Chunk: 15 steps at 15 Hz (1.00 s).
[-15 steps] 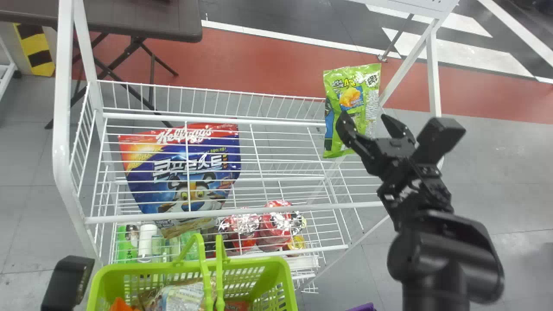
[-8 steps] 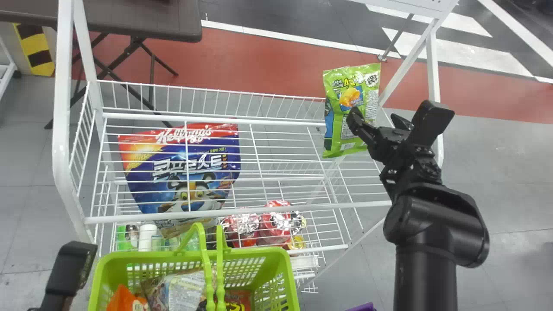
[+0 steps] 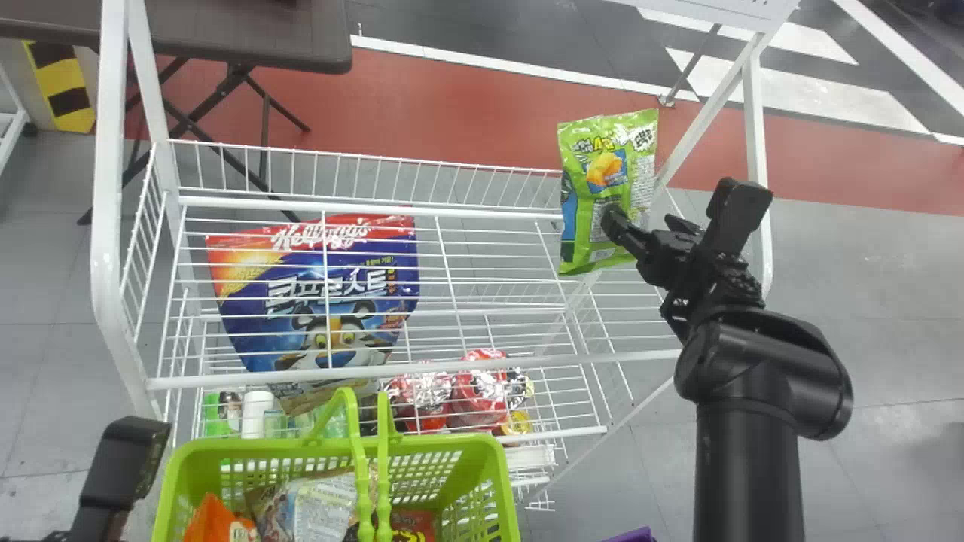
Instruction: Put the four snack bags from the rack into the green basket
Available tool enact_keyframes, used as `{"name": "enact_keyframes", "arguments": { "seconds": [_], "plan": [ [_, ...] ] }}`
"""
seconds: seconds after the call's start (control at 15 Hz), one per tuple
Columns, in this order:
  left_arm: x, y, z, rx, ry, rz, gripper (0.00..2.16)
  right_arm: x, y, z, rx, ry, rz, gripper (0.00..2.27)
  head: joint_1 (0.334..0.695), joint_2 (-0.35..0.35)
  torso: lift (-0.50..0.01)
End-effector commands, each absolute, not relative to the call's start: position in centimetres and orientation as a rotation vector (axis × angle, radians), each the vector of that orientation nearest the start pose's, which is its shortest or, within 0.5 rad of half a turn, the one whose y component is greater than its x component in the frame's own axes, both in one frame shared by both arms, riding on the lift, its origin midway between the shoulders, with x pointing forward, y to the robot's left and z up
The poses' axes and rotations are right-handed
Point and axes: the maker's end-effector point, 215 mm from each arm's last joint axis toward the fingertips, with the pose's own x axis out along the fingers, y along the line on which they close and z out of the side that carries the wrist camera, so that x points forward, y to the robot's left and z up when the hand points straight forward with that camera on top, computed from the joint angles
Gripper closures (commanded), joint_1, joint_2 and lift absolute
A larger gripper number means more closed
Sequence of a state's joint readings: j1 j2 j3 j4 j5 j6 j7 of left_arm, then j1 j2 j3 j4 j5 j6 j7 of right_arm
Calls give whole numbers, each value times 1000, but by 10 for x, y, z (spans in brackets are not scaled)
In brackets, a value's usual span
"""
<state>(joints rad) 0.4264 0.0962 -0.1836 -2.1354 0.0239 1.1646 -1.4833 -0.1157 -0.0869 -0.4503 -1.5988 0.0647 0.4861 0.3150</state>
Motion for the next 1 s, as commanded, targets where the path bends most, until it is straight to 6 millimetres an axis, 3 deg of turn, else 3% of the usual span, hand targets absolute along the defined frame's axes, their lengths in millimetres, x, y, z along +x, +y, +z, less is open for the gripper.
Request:
{"name": "enact_keyframes", "arguments": {
  "seconds": [0.0, 0.07, 0.33, 0.53, 0.6, 0.93],
  "plan": [
    [172, -27, -387, -700, 924, -1534, 2064, 584, -454, -389, 71, 353, -150, 218, 695, -350, -6],
    [171, -27, -387, -701, 925, -1534, 2064, 585, -451, -392, 68, 358, -142, 218, 695, -350, -6],
    [168, -26, -385, -709, 924, -1538, 2064, 590, -437, -407, 80, 390, -89, 674, 695, -350, -6],
    [166, -26, -386, -715, 928, -1536, 2064, 587, -432, -412, 86, 399, -60, 1713, 695, -350, -6],
    [166, -25, -386, -714, 929, -1535, 2064, 585, -429, -414, 89, 397, -50, 1878, 695, -350, -6],
    [166, -26, -387, -712, 936, -1534, 2064, 576, -443, -402, 109, 326, -71, 2067, 695, -350, -6]
  ]
}}
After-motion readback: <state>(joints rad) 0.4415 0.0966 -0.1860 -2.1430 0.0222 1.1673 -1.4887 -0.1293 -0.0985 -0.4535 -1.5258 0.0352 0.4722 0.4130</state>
